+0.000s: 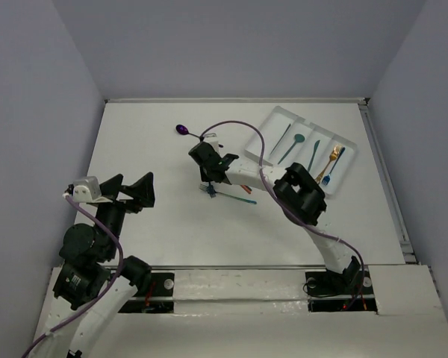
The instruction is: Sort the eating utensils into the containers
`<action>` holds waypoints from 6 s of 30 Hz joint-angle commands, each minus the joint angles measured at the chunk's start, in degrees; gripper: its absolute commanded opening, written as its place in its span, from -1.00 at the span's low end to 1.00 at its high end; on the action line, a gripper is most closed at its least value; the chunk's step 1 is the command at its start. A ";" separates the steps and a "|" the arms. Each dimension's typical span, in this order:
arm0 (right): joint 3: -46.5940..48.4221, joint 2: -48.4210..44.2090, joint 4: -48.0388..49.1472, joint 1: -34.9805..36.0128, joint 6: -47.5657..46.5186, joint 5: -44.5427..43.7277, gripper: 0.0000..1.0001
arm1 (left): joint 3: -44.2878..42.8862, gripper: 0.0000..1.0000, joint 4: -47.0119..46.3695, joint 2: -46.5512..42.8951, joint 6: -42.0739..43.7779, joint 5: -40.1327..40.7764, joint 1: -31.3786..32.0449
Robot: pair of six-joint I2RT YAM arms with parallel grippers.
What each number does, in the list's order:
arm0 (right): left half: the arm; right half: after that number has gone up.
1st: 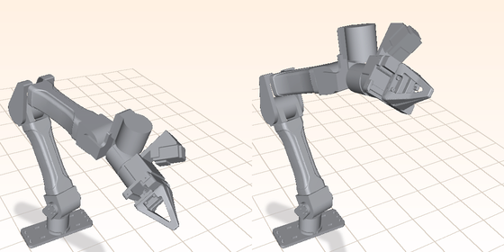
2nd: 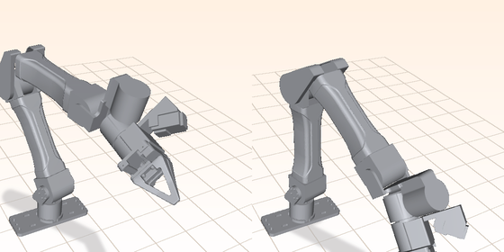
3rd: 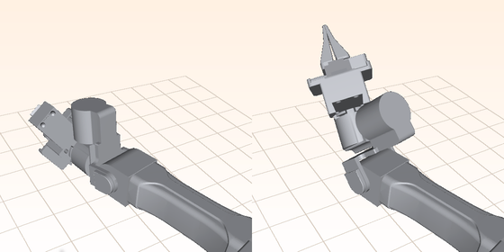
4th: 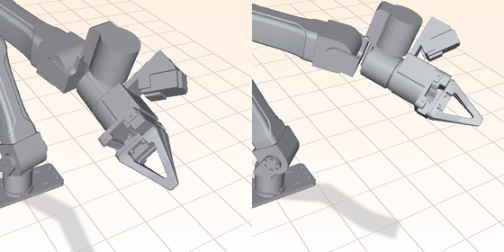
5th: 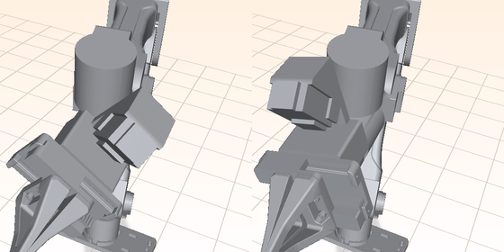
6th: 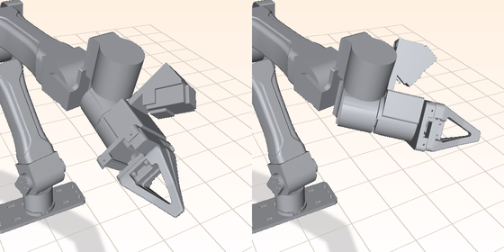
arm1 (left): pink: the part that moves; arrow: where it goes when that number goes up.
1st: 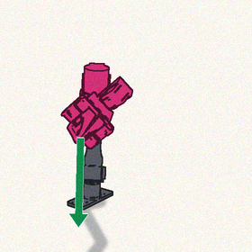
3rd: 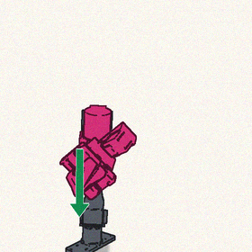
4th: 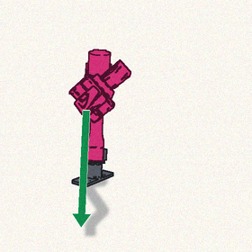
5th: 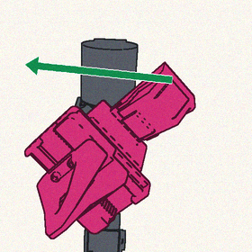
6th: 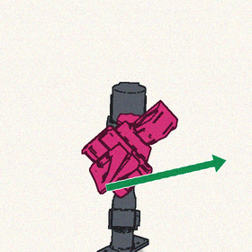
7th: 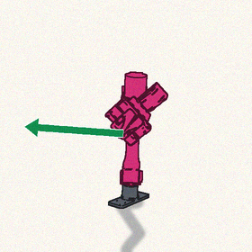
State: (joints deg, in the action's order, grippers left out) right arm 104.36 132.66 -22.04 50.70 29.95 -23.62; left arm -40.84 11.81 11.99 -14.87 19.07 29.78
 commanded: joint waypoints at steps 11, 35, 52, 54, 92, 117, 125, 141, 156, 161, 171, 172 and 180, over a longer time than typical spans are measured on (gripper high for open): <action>-14.35 -23.21 17.73 -0.33 1.07 -2.49 -1.00 | 0.32 0.98 -2.59 -1.35 0.46 -0.35 0.80; -53.12 -51.90 21.42 -53.15 -3.40 1.11 -1.00 | 0.23 0.98 -2.06 -2.67 0.37 1.41 3.00; -44.94 -37.47 22.22 -55.97 -6.49 4.28 -0.26 | 0.23 0.98 -2.32 -1.71 0.55 1.85 3.53; -45.12 -38.96 22.22 -55.97 -6.58 4.37 -0.04 | 0.23 0.98 -2.32 -1.71 0.46 2.02 3.53; -28.59 -20.95 7.63 -14.57 -26.35 23.18 -0.35 | 0.32 0.98 -2.76 2.69 0.90 1.06 1.42; -29.21 -18.32 7.10 -13.52 -25.03 21.33 -0.41 | 0.32 0.98 -2.85 1.90 0.90 0.97 0.90; -27.72 -16.91 6.57 -12.99 -25.21 20.01 -0.74 | 0.41 0.98 -2.85 1.81 0.90 0.62 0.89; -24.20 -25.78 16.06 -12.46 -24.51 13.97 -1.00 | 0.41 0.98 -2.50 3.65 0.90 2.02 0.89; -26.40 -24.03 30.83 -20.73 -0.08 -10.02 -1.00 | 0.23 0.98 -2.14 9.81 1.43 3.43 0.37; -25.34 -21.40 31.10 -22.66 5.02 -13.91 -1.00 | 0.32 0.98 -2.32 10.42 1.51 2.90 0.37; -20.24 -15.85 26.79 -25.20 13.29 -12.07 -0.97 | 0.41 0.98 -2.23 10.95 1.60 2.99 0.37; -20.42 -15.85 26.79 -25.21 13.37 -11.72 -0.91 | 0.41 0.98 -2.32 10.95 1.69 3.08 0.37; -22.44 -18.13 28.36 -25.74 7.85 -7.06 -0.01 | 0.41 0.98 -2.50 11.04 1.60 2.81 0.37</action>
State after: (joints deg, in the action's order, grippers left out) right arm 81.60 117.80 3.44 25.43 40.36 -32.45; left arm -40.82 11.84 22.46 -13.96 21.50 30.35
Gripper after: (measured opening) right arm 0.479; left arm 0.991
